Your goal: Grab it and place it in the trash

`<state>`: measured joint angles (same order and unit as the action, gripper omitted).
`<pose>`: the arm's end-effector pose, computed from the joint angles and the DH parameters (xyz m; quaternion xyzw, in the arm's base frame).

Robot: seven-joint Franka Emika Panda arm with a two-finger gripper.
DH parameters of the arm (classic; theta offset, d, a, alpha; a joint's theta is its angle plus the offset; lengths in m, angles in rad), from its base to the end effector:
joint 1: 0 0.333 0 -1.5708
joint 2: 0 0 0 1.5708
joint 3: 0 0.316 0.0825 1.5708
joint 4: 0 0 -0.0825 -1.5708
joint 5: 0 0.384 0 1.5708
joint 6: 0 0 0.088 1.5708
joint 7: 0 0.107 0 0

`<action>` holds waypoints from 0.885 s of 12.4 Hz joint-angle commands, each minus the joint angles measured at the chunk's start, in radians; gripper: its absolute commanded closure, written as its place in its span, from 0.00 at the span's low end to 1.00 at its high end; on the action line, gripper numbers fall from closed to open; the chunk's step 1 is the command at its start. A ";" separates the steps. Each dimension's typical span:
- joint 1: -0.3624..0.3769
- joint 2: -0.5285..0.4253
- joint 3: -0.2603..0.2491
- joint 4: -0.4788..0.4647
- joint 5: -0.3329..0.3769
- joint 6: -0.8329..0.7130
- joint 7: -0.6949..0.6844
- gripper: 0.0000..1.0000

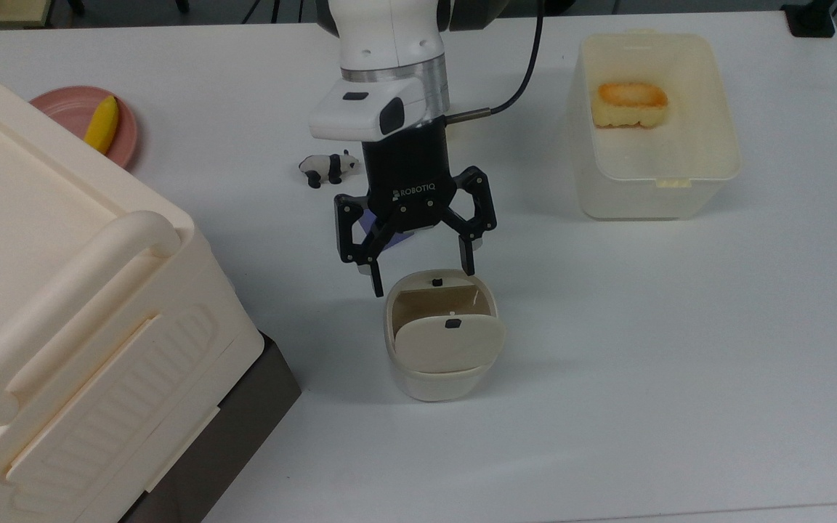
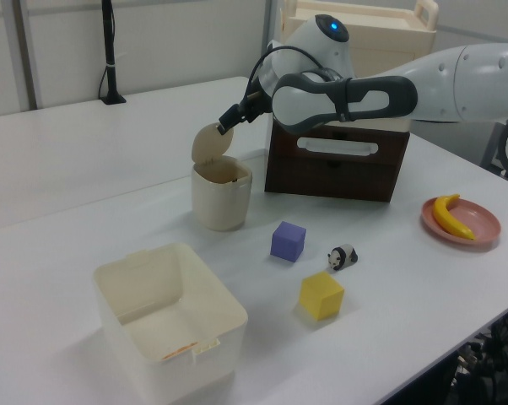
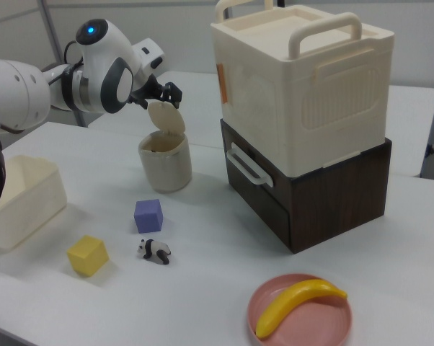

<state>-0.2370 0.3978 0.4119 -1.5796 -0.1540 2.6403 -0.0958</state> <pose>0.7097 0.0809 0.5060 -0.9296 -0.1375 -0.3411 0.0240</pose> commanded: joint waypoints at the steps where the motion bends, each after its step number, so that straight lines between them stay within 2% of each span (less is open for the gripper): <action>1: -0.028 -0.092 -0.038 -0.011 -0.007 0.006 0.068 0.00; 4: -0.094 -0.172 -0.047 -0.028 -0.006 -0.002 0.076 0.00; 7: -0.099 -0.186 -0.085 -0.128 -0.006 -0.037 0.094 0.00; 9: -0.102 -0.191 -0.101 -0.140 -0.006 -0.179 0.103 0.00; 11: -0.111 -0.262 -0.101 -0.131 -0.007 -0.476 0.107 0.00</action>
<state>-0.3420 0.2478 0.3187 -1.6813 -0.1539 2.4589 -0.0220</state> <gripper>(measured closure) 0.000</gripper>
